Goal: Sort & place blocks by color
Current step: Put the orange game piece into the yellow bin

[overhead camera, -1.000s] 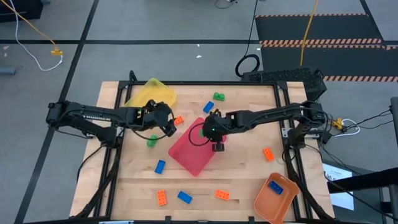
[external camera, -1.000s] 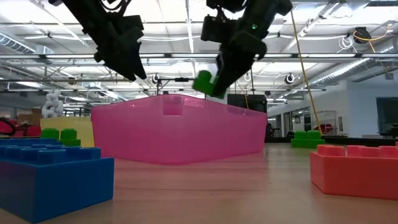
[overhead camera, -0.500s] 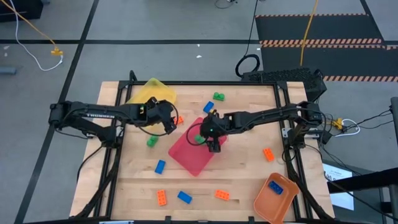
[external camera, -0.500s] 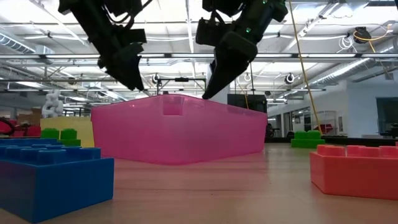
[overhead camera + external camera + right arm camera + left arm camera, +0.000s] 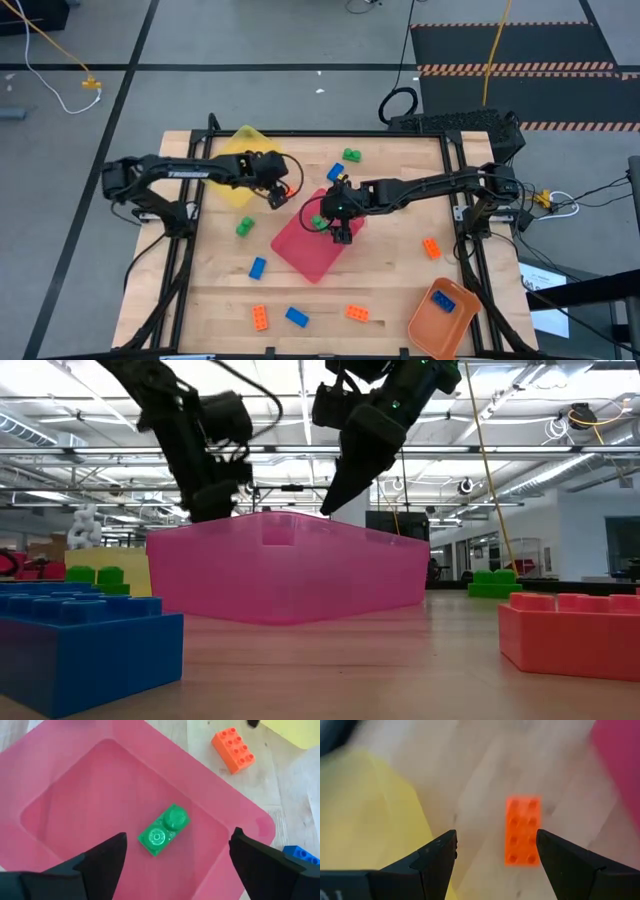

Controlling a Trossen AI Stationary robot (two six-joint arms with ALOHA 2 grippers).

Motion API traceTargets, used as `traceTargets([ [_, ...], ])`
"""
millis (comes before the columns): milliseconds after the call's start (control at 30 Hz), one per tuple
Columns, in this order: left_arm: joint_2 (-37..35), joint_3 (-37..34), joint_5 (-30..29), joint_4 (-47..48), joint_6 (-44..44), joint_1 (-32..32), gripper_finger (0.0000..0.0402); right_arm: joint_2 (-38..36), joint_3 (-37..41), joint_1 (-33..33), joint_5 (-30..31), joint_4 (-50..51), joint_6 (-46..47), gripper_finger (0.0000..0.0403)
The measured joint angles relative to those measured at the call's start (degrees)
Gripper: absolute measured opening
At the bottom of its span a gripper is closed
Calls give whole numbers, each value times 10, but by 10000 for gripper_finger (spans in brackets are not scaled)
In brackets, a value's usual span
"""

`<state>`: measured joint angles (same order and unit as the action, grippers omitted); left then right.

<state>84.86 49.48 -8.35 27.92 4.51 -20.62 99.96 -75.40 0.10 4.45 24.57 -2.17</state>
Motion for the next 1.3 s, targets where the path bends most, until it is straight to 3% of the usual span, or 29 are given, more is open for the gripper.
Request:
traceTargets([
  [300,55,0,79,-11,-56,-13,275,0,0,0,0,5,0,331],
  [633,118,0,72,-54,-70,-7,275,0,0,-1,1,5,0,331],
  [800,137,3,39,-60,-84,5,272,0,7,-1,2,3,0,331],
  [900,131,3,39,-57,-83,6,239,0,20,-1,2,3,0,331],
  [1067,108,22,18,-3,-84,-2,135,0,41,-1,2,-4,5,331],
  [1300,38,114,19,114,-89,-8,138,0,54,-1,2,-19,19,331],
])
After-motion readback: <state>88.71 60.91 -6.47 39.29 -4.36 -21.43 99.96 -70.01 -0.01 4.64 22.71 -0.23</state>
